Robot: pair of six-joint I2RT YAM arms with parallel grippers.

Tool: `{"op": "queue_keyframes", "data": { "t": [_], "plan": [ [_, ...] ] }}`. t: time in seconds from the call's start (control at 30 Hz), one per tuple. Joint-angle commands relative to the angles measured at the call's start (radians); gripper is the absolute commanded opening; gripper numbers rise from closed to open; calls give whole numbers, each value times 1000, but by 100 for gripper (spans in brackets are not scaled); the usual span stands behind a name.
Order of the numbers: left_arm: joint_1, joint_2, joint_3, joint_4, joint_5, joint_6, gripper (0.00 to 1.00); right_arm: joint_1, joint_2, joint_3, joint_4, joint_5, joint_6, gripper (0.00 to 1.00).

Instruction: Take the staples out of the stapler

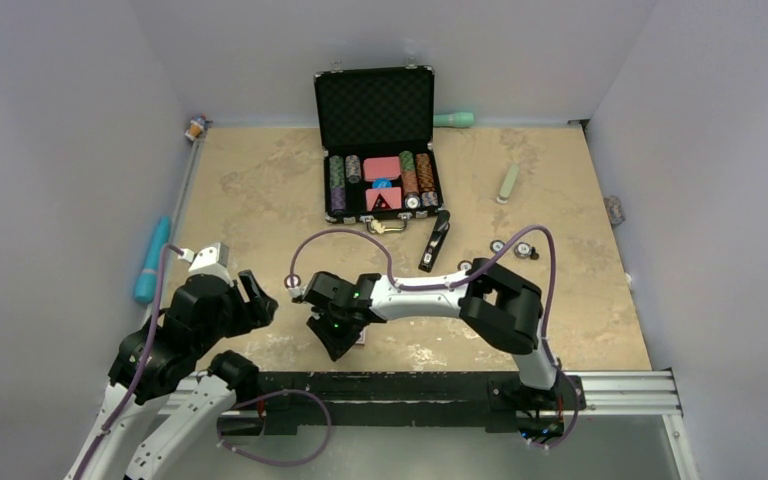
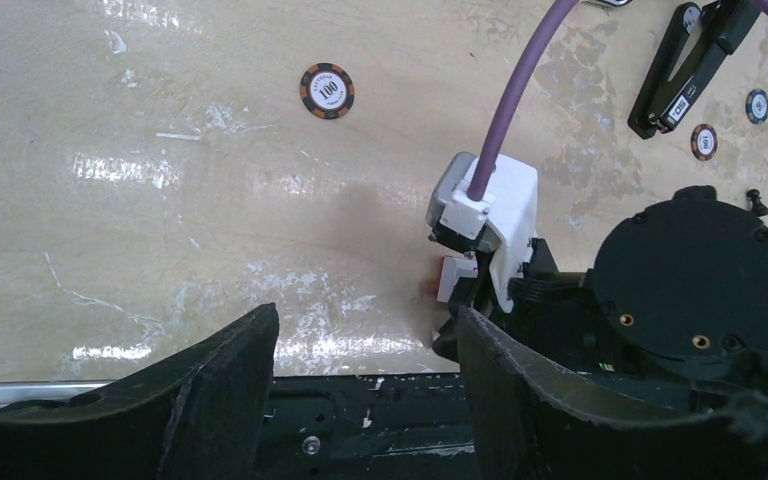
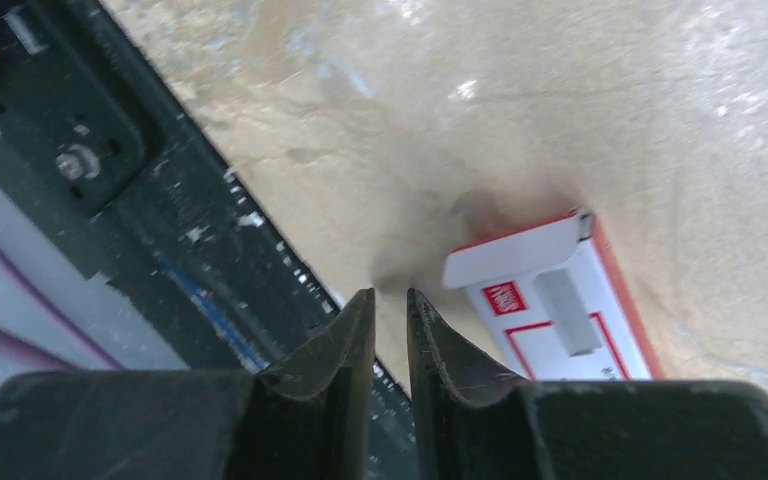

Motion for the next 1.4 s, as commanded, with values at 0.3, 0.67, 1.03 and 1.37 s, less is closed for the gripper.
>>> {"op": "queue_keyframes", "data": {
  "t": [0.3,0.67,1.03,1.37],
  "plan": [
    [3,17,13,15,-1,22,69,-183,27,63,-79,196,-48,21],
    [2,21,11,17,-2,22,69,-211,-34,17,-135,313,-92,20],
    [3,15,7,31,17,40,70,-211,-346,180,-146,233,-120,59],
    [2,12,2,57,52,67,76,-210,-629,286,-172,464,-49,71]
  ]
}}
